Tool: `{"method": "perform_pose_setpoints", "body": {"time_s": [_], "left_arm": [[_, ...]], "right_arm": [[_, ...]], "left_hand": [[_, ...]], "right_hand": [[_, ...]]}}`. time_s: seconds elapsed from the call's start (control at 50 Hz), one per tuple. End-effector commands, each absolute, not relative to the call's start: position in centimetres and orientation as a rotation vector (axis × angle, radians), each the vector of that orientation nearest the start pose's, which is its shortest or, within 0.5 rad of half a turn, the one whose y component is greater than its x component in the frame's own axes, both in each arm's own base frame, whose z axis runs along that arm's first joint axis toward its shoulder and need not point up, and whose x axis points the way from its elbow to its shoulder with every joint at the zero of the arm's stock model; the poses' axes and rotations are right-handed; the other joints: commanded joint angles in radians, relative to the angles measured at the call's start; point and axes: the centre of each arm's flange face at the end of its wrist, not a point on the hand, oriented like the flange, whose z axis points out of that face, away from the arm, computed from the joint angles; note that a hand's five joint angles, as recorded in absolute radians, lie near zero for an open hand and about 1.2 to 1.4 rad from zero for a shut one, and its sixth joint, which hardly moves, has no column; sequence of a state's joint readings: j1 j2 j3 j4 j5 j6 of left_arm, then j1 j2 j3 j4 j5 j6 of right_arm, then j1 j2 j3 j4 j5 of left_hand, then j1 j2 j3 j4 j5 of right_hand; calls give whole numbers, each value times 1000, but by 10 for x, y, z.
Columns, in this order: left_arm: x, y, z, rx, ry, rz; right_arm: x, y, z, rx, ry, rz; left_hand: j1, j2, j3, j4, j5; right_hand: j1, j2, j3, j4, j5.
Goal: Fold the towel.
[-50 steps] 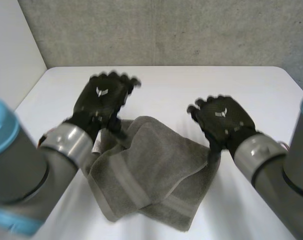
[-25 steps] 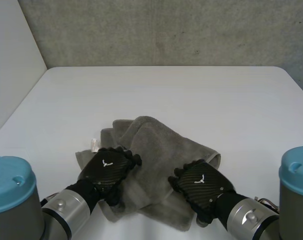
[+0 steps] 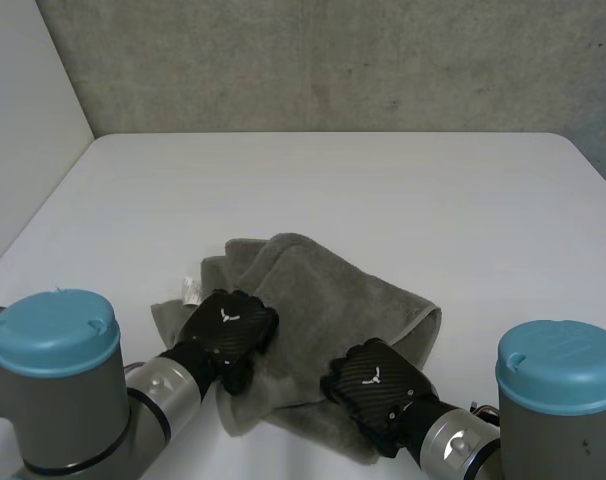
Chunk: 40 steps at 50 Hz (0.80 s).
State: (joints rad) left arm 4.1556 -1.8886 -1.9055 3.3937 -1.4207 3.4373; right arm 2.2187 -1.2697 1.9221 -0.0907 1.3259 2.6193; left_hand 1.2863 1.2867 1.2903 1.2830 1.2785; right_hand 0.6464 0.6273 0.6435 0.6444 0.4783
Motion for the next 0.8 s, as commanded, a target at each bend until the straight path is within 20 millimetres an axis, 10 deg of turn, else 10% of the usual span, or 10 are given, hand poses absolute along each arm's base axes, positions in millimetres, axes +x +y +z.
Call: {"method": "perform_pose_setpoints", "body": {"time_s": [0.02,0.36,0.8], "left_arm": [[-285,-191,151,1275,2503,-1927],[-281,-237,170,1121,2440,-2027],[-280,-234,167,1123,2462,-2009]], "right_arm": [[289,-119,132,-1548,1981,-1359],[288,-115,128,-1587,1973,-1344],[279,-111,129,-1646,1963,-1356]], "left_hand": [[-57,-57,-61,-54,-224],[13,13,9,17,-153],[14,13,9,17,-153]], "right_hand": [[14,33,17,16,8],[17,36,20,19,11],[-33,-14,-30,-31,-39]]}}
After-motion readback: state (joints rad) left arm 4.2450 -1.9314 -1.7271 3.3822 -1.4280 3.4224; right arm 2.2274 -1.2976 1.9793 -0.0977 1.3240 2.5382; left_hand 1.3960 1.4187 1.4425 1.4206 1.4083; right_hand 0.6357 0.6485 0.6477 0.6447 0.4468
